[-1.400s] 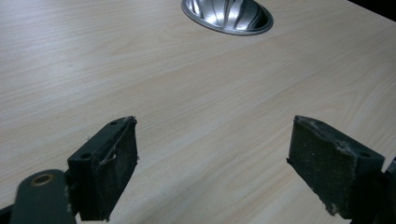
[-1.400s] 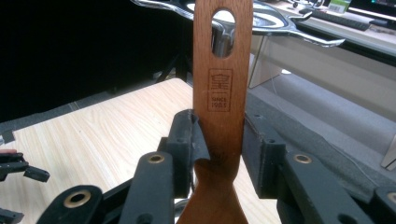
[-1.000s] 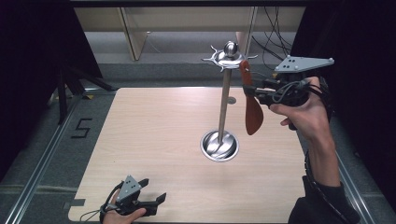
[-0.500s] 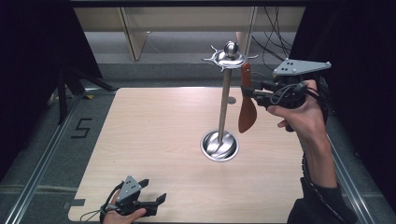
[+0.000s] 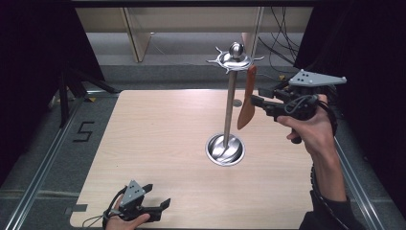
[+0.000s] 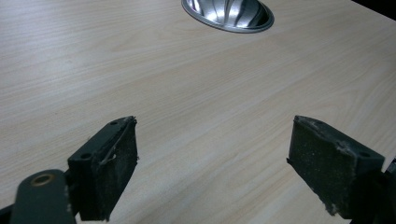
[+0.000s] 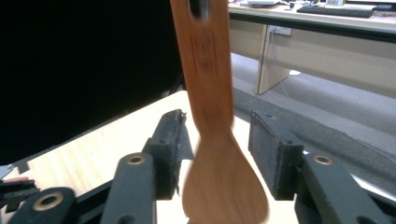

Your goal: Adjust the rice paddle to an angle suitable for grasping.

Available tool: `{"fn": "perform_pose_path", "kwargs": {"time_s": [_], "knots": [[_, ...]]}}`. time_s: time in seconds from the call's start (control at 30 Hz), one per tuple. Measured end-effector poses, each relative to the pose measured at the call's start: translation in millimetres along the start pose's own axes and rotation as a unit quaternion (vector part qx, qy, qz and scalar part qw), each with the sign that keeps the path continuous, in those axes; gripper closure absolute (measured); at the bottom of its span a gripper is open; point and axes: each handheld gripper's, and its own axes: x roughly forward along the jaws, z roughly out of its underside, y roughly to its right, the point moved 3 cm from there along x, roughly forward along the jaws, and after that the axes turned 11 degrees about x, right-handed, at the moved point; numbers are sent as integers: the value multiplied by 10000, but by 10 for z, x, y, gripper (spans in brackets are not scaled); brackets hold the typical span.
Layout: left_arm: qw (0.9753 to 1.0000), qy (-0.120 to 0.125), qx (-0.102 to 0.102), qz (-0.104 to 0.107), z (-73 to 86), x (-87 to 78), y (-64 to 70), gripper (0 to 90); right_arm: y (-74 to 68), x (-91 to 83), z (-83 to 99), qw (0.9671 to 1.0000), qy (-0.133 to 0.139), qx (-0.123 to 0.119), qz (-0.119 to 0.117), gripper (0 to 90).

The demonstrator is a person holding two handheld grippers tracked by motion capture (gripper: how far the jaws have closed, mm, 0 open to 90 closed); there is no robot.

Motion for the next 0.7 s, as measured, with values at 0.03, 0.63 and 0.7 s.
{"fn": "perform_pose_path", "kwargs": {"time_s": [0.03,0.63,0.7], "knots": [[10000,20,-1,18,-3,2,1,148,20,-25,40,10000,23,26,-13,530],[9999,46,-126,12,-20,39,10,148,279,-175,805,9983,-220,524,92,430],[10000,-27,-79,-20,-19,26,12,148,322,-159,873,9973,-375,628,45,422]]}}
